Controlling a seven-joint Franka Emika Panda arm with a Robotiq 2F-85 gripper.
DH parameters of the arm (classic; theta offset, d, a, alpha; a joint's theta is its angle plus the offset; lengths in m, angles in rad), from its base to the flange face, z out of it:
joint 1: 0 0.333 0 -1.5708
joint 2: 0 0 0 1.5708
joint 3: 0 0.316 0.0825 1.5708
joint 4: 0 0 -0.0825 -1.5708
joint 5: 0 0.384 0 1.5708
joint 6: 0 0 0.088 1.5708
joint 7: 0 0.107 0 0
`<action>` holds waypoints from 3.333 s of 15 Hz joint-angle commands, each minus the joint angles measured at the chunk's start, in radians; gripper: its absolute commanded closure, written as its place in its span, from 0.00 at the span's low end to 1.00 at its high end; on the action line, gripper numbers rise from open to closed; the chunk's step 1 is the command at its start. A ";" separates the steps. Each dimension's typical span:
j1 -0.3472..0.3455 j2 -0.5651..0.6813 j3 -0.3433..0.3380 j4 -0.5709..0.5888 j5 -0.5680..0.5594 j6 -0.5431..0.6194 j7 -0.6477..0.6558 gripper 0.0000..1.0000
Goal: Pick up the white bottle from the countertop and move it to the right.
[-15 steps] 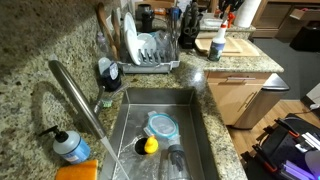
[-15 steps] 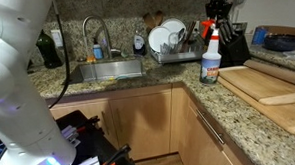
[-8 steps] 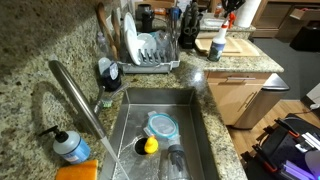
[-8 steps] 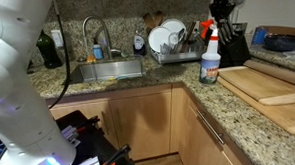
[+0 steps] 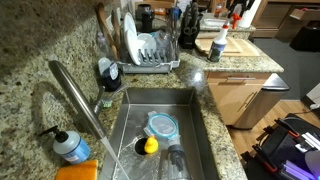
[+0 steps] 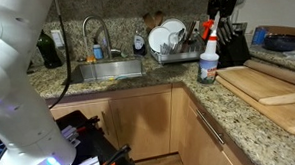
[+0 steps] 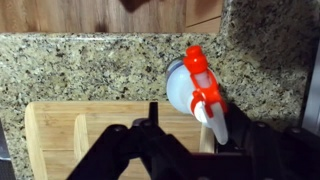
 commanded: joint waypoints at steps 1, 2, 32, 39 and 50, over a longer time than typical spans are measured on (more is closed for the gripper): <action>-0.024 0.007 0.010 0.042 0.047 -0.082 0.010 0.02; -0.005 0.000 0.000 0.013 0.018 -0.038 0.001 0.18; -0.023 0.029 0.088 0.060 0.014 -0.013 -0.532 0.00; -0.009 0.035 0.061 0.055 0.037 -0.006 -0.534 0.00; -0.004 0.037 0.034 0.063 -0.028 -0.035 -0.499 0.00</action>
